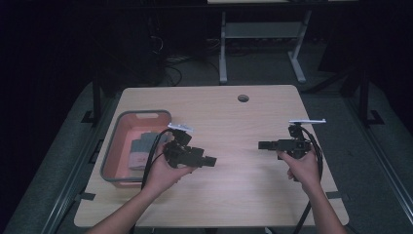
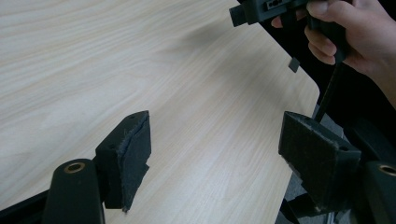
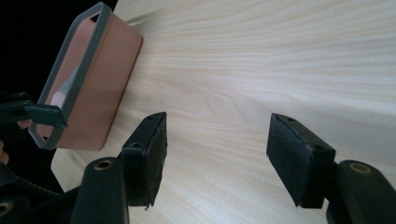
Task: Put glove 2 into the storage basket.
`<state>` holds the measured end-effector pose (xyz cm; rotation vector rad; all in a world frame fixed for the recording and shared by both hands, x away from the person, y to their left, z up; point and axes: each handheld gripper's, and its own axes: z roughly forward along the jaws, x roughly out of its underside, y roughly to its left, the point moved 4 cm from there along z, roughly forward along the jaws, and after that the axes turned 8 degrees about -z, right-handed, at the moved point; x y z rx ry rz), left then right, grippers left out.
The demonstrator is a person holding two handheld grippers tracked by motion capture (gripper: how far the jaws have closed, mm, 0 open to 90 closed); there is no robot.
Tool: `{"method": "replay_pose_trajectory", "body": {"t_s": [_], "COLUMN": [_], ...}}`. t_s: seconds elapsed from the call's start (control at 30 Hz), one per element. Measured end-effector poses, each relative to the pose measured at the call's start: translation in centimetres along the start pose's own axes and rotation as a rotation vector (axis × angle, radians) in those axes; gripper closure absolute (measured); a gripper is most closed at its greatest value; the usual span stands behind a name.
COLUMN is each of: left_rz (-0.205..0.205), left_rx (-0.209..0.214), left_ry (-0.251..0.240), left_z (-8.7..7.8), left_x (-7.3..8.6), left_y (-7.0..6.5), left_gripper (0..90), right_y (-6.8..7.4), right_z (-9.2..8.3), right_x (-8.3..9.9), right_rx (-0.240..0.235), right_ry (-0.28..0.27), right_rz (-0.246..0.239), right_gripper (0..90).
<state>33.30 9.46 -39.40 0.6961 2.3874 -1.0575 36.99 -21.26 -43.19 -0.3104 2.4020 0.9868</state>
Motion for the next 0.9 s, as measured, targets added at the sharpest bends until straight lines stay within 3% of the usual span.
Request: {"method": "replay_pose_trajectory", "body": {"t_s": [0.73,0.9], "left_rz": [0.027,0.062], "left_rx": [0.019,0.013], "left_ry": [0.035,0.036], "left_z": [3.1,3.8], "left_x": [2.7,4.0], "left_y": [-1.2,-1.8], "left_gripper": [25.2,24.3], "right_y": [-2.0,-2.0], "right_z": [-1.3,-1.6], "right_x": [3.4,4.5], "right_rx": [0.007,0.011], "right_ry": [0.002,0.008], "right_rz": [0.019,0.003], "right_gripper": [37.4,37.4]}}
